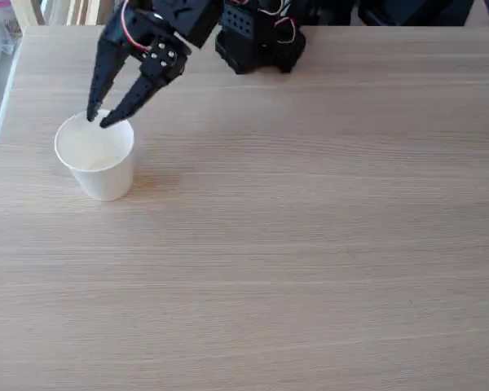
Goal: Grasp a block and put it in the bin.
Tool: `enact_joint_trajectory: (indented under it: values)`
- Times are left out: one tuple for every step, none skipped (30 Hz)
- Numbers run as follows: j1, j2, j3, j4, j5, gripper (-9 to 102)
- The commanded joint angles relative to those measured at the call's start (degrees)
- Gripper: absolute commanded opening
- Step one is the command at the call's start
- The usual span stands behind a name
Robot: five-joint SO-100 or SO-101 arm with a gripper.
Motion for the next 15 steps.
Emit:
enact_joint_trajectory:
  values:
    - [-2.5,4.1,0.9,-1.1,-0.4,0]
    - [-3.6,5.2,1.5,-1.1,-0.4,0]
    - [-4.7,6.3,2.1,-1.1,-0.1,0]
    - [-5.9,7.5,2.8,-1.1,0.0,0]
    - [-7.0,8.7,3.5,-1.1,0.2,0]
    - [-8.3,9.8,4.2,-1.0,0.5,0]
    - [-9.6,11.1,4.9,-0.5,0.6,0]
    - [-11.1,12.2,5.7,-0.4,1.0,0]
    - [-12.7,13.4,6.6,-0.2,1.7,0]
    - [-14.2,14.9,7.3,1.0,1.8,0]
    - [-16.0,16.3,7.9,2.3,2.2,0]
    - [-17.8,17.7,8.8,3.3,2.5,0]
    - [-19.6,19.2,9.7,4.7,2.7,0]
    - [-21.4,20.7,10.4,6.0,3.3,0]
    - [-23.3,22.3,11.3,7.3,3.9,0]
